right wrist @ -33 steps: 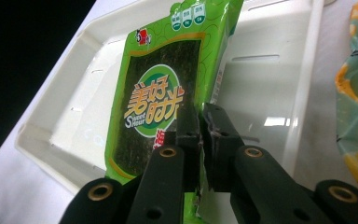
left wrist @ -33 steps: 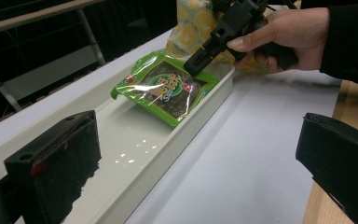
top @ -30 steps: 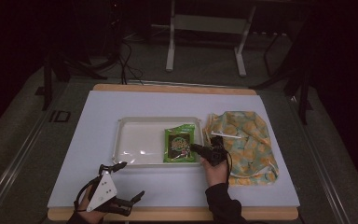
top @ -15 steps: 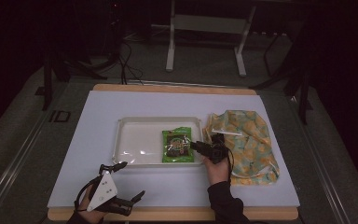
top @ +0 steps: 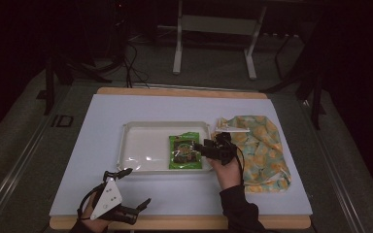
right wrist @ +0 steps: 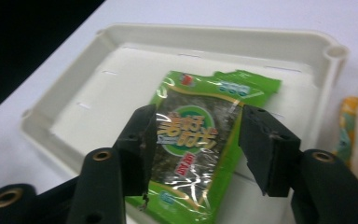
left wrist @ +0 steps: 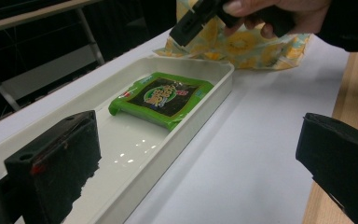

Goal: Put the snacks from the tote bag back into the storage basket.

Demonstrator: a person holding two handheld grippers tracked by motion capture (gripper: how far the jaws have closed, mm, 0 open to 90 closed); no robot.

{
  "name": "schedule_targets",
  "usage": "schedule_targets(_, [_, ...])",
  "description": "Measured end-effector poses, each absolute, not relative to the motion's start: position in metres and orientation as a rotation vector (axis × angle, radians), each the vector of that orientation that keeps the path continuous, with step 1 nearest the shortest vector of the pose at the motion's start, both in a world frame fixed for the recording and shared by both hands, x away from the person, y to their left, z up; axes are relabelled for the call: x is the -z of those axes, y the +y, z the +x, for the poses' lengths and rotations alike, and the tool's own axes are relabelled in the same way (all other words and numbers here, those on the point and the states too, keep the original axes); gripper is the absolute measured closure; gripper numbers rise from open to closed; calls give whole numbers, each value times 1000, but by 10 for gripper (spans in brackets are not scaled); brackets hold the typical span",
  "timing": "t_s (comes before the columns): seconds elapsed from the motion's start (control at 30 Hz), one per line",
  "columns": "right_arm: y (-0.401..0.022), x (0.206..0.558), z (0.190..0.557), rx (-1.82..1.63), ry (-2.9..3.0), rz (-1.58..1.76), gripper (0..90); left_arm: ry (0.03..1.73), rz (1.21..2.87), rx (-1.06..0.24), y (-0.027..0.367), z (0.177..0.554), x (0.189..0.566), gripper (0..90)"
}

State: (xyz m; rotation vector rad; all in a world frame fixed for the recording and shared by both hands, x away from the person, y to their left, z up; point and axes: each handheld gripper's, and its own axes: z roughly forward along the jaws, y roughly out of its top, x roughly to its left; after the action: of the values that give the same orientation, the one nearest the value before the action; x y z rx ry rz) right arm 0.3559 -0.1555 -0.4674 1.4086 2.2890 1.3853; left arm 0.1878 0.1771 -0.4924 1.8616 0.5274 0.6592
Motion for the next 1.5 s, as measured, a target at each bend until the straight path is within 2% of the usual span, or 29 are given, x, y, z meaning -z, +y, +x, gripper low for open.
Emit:
schedule_targets(0.13, [-154,458,355,-1373,2310,1344,398,530,1861,-659,177,188,492,4])
schedule_targets(0.4, [-164,430,354,-1382,2279,1225,215,529,1862,-656,177,188,493,4])
schedule_targets(0.5, [-173,421,353,-1404,2230,1215,187,530,1865,-657,177,188,493,4])
schedule_targets(0.93, [-211,409,349,-1301,2132,1176,159,531,1872,-657,177,189,493,4])
schedule_targets(1.5, [-258,422,330,-1247,2046,1180,162,532,1874,-653,176,189,494,4])
